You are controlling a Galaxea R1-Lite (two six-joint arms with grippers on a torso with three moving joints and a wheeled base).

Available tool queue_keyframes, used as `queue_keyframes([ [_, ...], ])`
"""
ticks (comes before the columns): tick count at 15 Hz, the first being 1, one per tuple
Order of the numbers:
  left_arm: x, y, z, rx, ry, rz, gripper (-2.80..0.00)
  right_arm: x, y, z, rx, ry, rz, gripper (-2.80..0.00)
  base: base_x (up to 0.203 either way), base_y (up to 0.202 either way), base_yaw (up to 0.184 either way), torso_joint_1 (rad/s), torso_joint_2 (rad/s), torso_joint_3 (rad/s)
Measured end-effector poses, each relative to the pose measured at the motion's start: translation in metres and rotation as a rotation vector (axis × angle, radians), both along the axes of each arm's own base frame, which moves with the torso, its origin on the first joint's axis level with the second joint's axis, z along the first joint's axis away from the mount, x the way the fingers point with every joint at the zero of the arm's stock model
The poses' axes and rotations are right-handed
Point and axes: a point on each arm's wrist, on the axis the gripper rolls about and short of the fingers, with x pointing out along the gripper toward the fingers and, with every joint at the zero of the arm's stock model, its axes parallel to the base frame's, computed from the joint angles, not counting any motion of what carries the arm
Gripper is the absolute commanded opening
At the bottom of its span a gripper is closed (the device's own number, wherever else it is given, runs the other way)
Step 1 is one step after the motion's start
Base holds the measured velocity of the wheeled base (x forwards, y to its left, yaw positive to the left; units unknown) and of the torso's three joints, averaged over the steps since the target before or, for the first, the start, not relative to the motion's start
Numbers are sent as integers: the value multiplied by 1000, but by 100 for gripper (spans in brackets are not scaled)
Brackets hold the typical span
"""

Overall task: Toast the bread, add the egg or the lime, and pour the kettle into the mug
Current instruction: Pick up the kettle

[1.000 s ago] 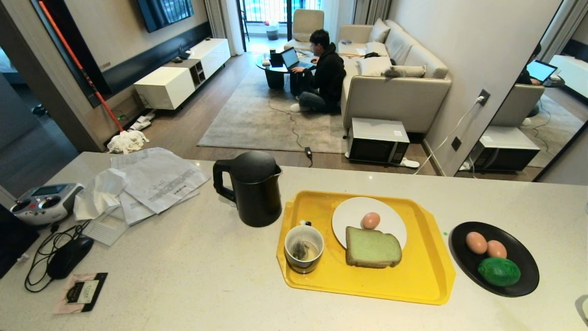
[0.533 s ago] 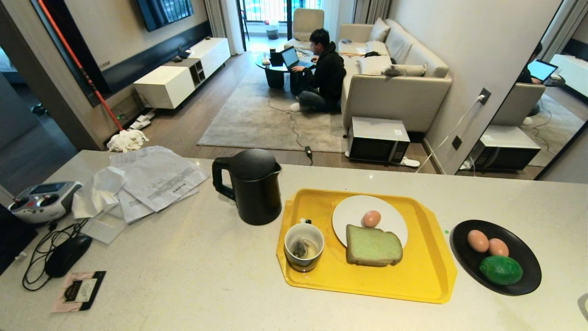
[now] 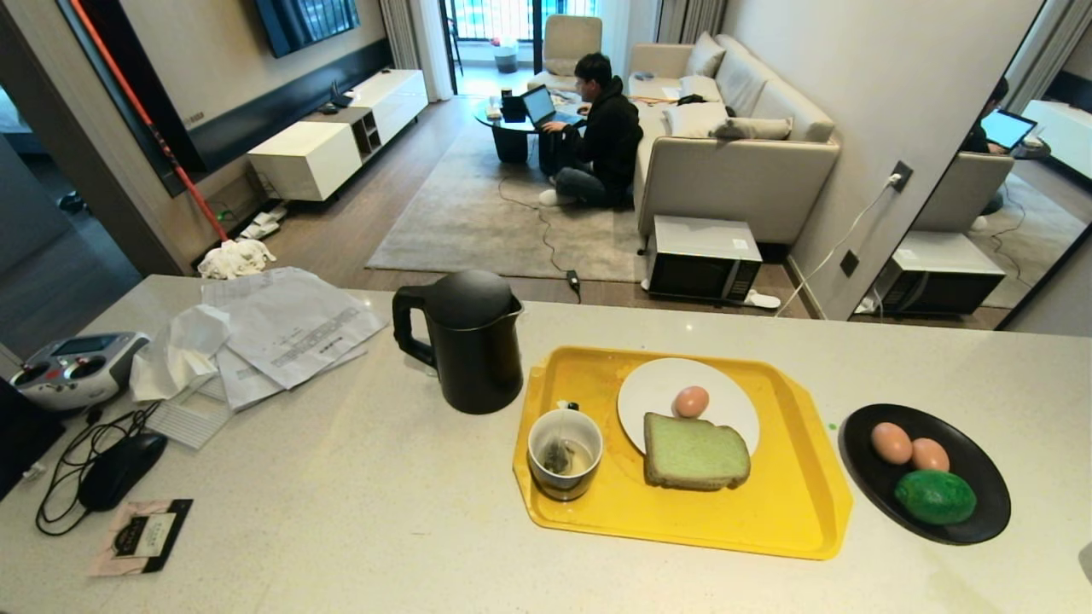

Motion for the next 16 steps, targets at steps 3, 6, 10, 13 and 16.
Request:
queue_keyframes([
  [3,0,0,0,0,0,0,-280,0,0,0,0,0,0,-280,0,0,0,-75,149,67],
  [6,0,0,0,0,0,-1,-280,0,0,0,1,0,0,-280,0,0,0,-59,140,57],
  [10,0,0,0,0,0,0,-280,0,0,0,0,0,0,-280,0,0,0,0,0,0],
  [13,0,0,0,0,0,0,-280,0,0,0,1,0,0,-280,0,0,0,0,0,0],
  [16,0,0,0,0,0,0,-280,0,0,0,1,0,0,-280,0,0,0,0,0,0],
])
